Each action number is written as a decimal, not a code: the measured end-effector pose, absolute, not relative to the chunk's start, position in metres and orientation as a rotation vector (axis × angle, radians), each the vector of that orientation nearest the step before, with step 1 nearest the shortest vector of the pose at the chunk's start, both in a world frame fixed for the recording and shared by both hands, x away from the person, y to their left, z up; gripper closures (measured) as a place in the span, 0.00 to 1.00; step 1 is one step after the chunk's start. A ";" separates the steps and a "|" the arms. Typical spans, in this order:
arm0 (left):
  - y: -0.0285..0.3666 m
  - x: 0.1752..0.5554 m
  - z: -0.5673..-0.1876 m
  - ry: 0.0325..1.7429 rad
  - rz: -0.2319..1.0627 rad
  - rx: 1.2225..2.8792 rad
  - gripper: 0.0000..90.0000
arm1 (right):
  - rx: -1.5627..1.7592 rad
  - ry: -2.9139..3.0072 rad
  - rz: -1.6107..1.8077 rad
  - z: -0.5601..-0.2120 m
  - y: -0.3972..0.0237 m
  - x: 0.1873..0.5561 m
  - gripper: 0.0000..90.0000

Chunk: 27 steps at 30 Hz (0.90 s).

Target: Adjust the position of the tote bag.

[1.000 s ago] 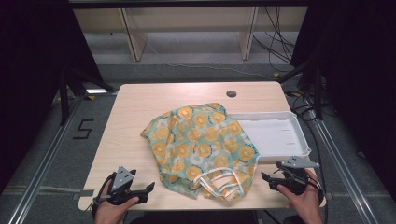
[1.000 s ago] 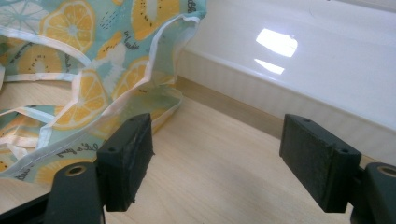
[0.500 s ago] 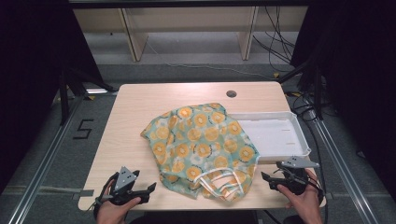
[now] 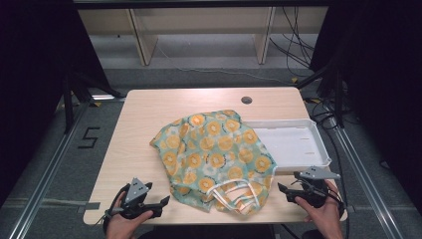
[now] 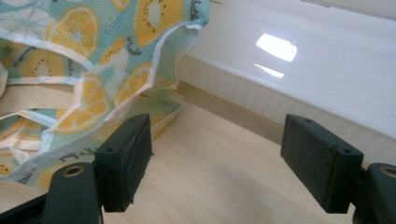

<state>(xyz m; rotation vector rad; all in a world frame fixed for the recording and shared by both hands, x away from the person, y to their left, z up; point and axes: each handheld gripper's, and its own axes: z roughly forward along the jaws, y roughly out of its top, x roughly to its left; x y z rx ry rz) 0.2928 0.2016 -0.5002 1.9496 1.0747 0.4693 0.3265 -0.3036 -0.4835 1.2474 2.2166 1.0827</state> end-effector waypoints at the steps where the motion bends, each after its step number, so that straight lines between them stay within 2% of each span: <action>1: 0.201 0.294 -0.501 1.074 0.459 1.952 0.24 | 1.281 2.207 1.093 -0.483 -0.301 0.325 0.29; 6: 0.188 0.301 -0.502 0.994 0.441 2.028 0.32 | 1.236 2.195 1.115 -0.481 -0.301 0.329 0.29; 8: 0.180 0.304 -0.506 1.011 0.417 1.987 0.37 | 1.275 2.177 1.142 -0.478 -0.297 0.331 0.29; 10: 0.179 0.306 -0.506 1.005 0.417 2.017 0.37 | 1.262 2.175 1.144 -0.476 -0.295 0.333 0.29; 13: 0.174 0.312 -0.509 1.012 0.428 2.027 0.43 | 1.180 2.182 1.140 -0.468 -0.286 0.346 0.29; 17: 0.175 0.319 -0.513 1.003 0.439 2.051 0.54 | 1.162 2.193 1.160 -0.462 -0.279 0.358 0.29; 18: 0.174 0.321 -0.514 1.015 0.426 2.039 0.54 | 1.174 2.185 1.162 -0.460 -0.275 0.361 0.29; 20: 0.175 0.323 -0.515 1.000 0.418 2.041 0.64 | 1.179 2.176 1.151 -0.457 -0.269 0.371 0.29; 21: 0.177 0.326 -0.515 0.973 0.426 2.050 0.75 | 1.146 2.200 1.153 -0.455 -0.268 0.382 0.31; 23: 0.177 0.327 -0.516 0.977 0.418 2.044 0.89 | 1.133 2.221 1.190 -0.457 -0.265 0.391 0.42; 24: 0.178 0.328 -0.515 0.977 0.424 2.042 0.93 | 1.124 2.235 1.182 -0.457 -0.264 0.393 0.51; 25: 0.178 0.328 -0.515 0.977 0.424 2.042 0.96 | 1.124 2.235 1.182 -0.457 -0.264 0.393 0.51; 26: 0.182 0.330 -0.512 0.949 0.437 2.052 0.98 | 1.147 2.249 1.166 -0.459 -0.258 0.393 0.68; 27: 0.182 0.330 -0.512 0.949 0.437 2.052 0.99 | 1.147 2.249 1.166 -0.459 -0.258 0.393 0.68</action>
